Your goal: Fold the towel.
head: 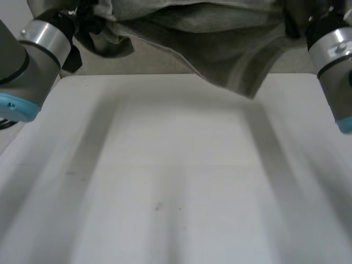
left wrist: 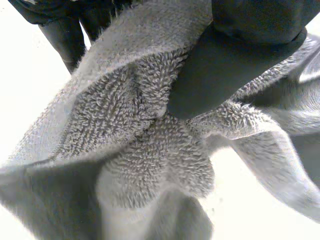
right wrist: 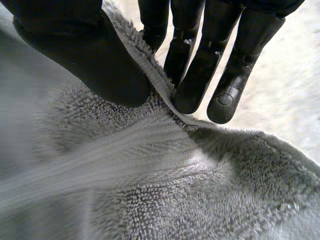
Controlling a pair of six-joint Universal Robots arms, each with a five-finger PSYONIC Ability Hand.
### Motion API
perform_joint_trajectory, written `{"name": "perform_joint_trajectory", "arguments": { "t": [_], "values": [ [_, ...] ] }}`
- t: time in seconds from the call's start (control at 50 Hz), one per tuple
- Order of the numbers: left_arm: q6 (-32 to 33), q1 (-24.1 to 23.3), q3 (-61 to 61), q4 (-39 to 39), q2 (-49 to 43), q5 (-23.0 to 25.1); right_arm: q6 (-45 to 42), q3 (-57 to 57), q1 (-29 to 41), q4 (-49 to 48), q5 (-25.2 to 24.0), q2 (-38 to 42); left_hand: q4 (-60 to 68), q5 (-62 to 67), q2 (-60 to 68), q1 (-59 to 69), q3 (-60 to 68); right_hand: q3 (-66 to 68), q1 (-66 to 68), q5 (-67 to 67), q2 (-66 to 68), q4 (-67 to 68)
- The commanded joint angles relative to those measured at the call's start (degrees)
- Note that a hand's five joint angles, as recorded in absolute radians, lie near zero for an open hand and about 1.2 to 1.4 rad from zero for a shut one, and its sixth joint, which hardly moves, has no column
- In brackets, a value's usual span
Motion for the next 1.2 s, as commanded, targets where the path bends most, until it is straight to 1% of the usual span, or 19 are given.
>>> {"name": "perform_joint_trajectory", "arguments": {
  "t": [0.02, 0.1, 0.18, 0.2, 0.22, 0.26, 0.28, 0.32, 0.34, 0.42, 0.44, 0.48, 0.6, 0.64, 0.66, 0.7, 0.8, 1.02, 1.2],
  "values": [
    [0.82, 0.83, -20.56, 2.98, 0.14, 0.72, -0.90, 8.77, -0.08, 14.17, -5.40, 2.94, 10.28, 11.55, 10.33, 12.83, 10.48, 10.39, 0.52, 10.94, 10.69, 10.27],
    [1.17, 0.92, -31.25, 6.84, -2.40, 0.63, -2.22, 11.77, -0.43, 18.68, -5.66, 5.94, 10.28, 11.55, 10.33, 12.83, 10.48, 10.39, 0.52, 10.94, 10.69, 10.27],
    [2.31, 1.27, -35.50, 7.91, -4.08, 0.45, -5.64, 16.51, -0.52, 21.49, -5.84, 9.18, 7.61, 8.88, 7.66, 10.16, 7.81, 10.39, 0.52, 10.94, 10.69, 10.27],
    [3.45, 1.70, -36.98, 7.82, -4.26, 0.36, -5.65, 16.52, -0.52, 21.50, -5.84, 9.19, -4.22, -2.95, -4.17, -1.67, -4.01, 10.39, 0.52, 10.94, 10.69, 10.27],
    [3.46, 1.71, -36.99, 7.82, -4.26, 0.36, -6.78, 17.65, -0.52, 21.50, -5.84, 9.71, -4.33, -3.06, -4.28, -1.79, -4.13, 10.39, 0.52, 10.94, 10.69, 10.27],
    [7.21, 2.15, -39.70, 5.81, -4.00, 0.36, -7.41, 18.63, -0.52, 21.67, -5.84, 9.81, -38.49, -37.22, -38.44, -35.94, -38.28, 10.39, 0.52, 10.94, 10.69, 10.27],
    [7.24, 2.15, -39.72, 5.80, -3.99, 0.36, -7.58, 19.67, -0.60, 21.67, -5.75, 9.63, -38.65, -37.38, -38.60, -36.10, -38.44, 10.39, 0.52, 10.94, 10.69, 10.27],
    [13.44, 2.06, -42.69, 1.86, -1.72, 0.19, -7.50, 20.56, -0.52, 21.59, -5.75, 9.28, -54.24, -52.97, -54.19, -51.69, -54.03, 10.39, 0.52, 10.94, 10.69, 10.27],
    [13.48, 2.06, -42.71, 1.84, -1.71, 0.19, -7.41, 21.17, -0.52, 21.59, -5.75, 8.93, -54.29, -53.02, -54.24, -51.74, -54.09, 10.39, 0.52, 10.94, 10.69, 10.27],
    [19.01, 0.13, -45.25, -1.23, 3.99, -0.16, -7.23, 22.15, -0.17, 21.59, -5.75, 7.70, -56.31, -55.04, -56.26, -53.76, -56.11, 10.39, 0.52, 10.94, 10.69, 10.27],
    [19.01, 0.12, -45.25, -1.24, 4.00, -0.16, -7.23, 22.67, -0.17, 21.50, -5.67, 6.91, -56.31, -55.04, -56.26, -53.76, -56.11, 10.39, 0.52, 10.94, 10.69, 10.27],
    [18.58, -3.02, -45.69, -0.80, 6.80, -0.16, -7.14, 23.20, -0.17, 21.32, -5.66, 6.47, -56.48, -55.21, -56.43, -53.93, -56.28, 10.39, 0.52, 10.94, 10.69, 10.27],
    [18.05, -6.99, -45.87, 2.10, 8.22, -1.13, -7.14, 24.60, 0.01, 20.18, -5.66, 6.29, -55.98, -54.71, -55.93, -53.43, -55.77, 10.39, 0.52, 10.94, 10.69, 10.27],
    [18.48, -8.92, -45.78, 5.95, 7.35, -4.19, -7.14, 24.69, 0.01, 19.92, -5.66, 6.47, -55.14, -53.87, -55.09, -52.59, -54.93, 10.39, 0.52, 10.94, 10.69, 10.27],
    [18.49, -8.93, -45.78, 5.97, 7.34, -4.21, -7.14, 24.78, 0.01, 19.65, -5.66, 6.55, -55.14, -53.87, -55.09, -52.59, -54.93, 10.39, 0.52, 10.94, 10.69, 10.27],
    [18.92, -10.50, -45.78, 8.16, 4.98, -7.27, -7.14, 24.87, 0.01, 19.56, -5.66, 6.73, -53.80, -52.53, -53.75, -51.25, -53.59, 10.39, 0.52, 10.94, 10.69, 10.27],
    [19.71, -12.35, -45.78, 9.31, 1.55, -9.65, -7.14, 24.87, 0.10, 19.48, -5.66, 6.99, -53.79, -52.52, -53.74, -51.24, -53.58, 10.39, 0.52, 10.94, 10.69, 10.27],
    [26.39, -12.44, -48.23, 9.05, 0.13, -12.99, -7.23, 24.78, 0.01, 19.39, -5.66, 7.78, -53.62, -52.35, -53.57, -51.07, -53.42, 10.39, 0.52, 10.94, 10.69, 10.27],
    [26.84, -12.53, -49.12, 10.89, -0.39, -16.16, -7.23, 24.78, 0.01, 19.30, -5.58, 7.96, -51.27, -50.00, -51.22, -48.72, -51.06, 10.39, 0.52, 10.94, 10.69, 10.27]
  ]
}}
